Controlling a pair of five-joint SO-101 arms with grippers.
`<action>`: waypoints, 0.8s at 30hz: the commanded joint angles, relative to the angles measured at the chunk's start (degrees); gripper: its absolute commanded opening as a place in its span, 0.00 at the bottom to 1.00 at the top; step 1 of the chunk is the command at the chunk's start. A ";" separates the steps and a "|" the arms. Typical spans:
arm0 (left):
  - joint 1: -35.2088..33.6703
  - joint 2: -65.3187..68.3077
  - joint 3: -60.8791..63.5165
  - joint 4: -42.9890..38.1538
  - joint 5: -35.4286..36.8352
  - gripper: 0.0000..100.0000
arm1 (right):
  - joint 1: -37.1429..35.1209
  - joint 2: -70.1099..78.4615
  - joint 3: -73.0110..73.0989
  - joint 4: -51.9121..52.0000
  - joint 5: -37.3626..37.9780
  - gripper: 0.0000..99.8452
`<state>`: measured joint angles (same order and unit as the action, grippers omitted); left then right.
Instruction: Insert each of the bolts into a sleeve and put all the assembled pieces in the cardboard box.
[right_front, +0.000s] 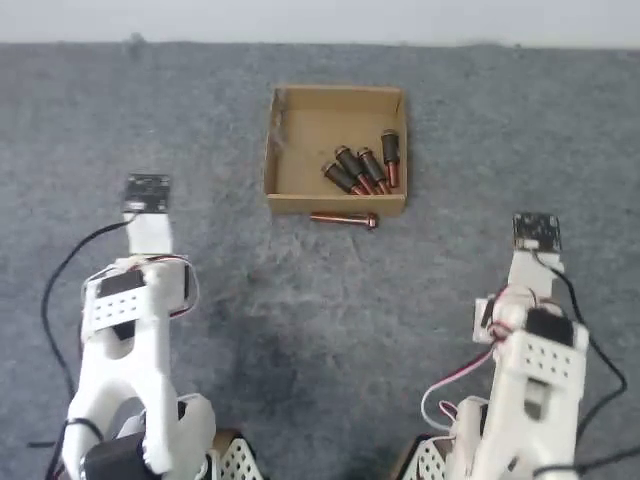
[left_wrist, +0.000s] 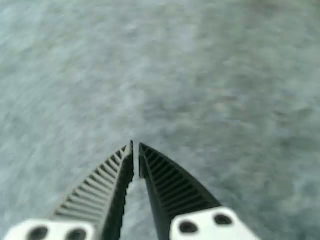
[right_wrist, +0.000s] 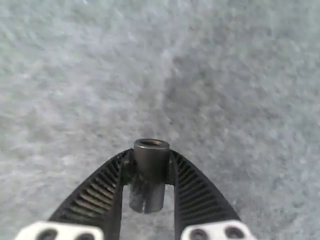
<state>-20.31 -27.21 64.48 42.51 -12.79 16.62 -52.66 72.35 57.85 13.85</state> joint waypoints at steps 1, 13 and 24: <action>5.98 -0.88 -2.95 0.53 -3.96 0.01 | 2.95 -6.55 3.52 -2.42 4.13 0.01; 33.41 -0.35 -13.32 7.74 -19.34 0.01 | 3.82 -12.62 8.18 -3.30 6.86 0.01; 46.77 6.59 -32.66 21.54 -25.85 0.06 | 3.12 -12.62 8.26 -3.30 6.86 0.01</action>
<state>25.32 -24.31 40.40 59.12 -36.44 19.60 -63.82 80.88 55.65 19.91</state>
